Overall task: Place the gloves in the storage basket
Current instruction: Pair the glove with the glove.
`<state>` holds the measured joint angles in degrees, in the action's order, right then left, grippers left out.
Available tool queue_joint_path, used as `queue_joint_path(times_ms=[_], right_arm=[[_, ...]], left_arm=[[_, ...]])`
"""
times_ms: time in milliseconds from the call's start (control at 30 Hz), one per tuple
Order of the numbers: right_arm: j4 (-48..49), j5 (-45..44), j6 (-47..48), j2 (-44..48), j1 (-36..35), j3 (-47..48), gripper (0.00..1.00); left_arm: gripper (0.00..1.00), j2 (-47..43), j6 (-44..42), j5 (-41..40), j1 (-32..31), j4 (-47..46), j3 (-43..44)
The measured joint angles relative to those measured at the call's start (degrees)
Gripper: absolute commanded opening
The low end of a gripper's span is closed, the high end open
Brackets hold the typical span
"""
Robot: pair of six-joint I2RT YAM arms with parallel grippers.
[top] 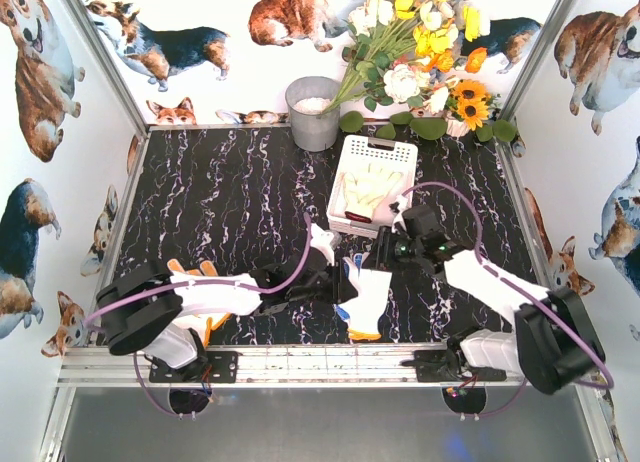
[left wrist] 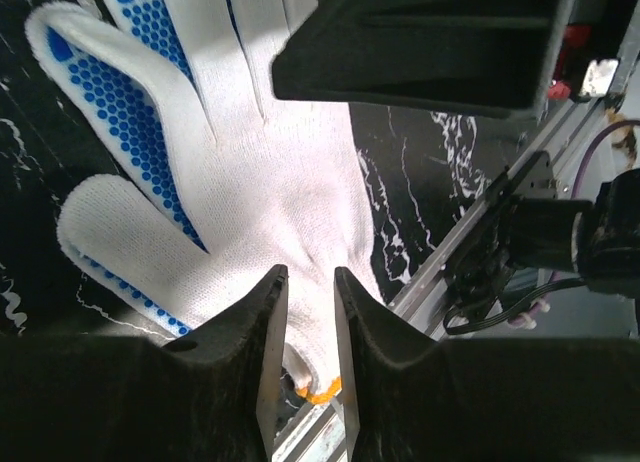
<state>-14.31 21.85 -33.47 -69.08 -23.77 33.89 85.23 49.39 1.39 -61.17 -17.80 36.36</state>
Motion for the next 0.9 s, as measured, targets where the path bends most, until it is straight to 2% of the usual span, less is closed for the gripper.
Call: queue_joint_path(times_ms=[133, 367, 900], right_arm=[[0.87, 0.59, -0.04, -4.94, -1.55, 1.25, 0.20], [2.71, 0.66, 0.37, -12.39, -4.50, 5.14, 0.15], [8.57, 2.08, -0.11, -23.30, -8.20, 8.52, 0.14]], left_arm=[[0.15, 2.16, -0.15, 2.10, 0.00, -1.33, -0.11], [0.10, 3.76, 0.04, 3.80, 0.00, -0.81, -0.33], [0.08, 4.83, 0.07, 4.07, 0.02, 8.59, 0.50]])
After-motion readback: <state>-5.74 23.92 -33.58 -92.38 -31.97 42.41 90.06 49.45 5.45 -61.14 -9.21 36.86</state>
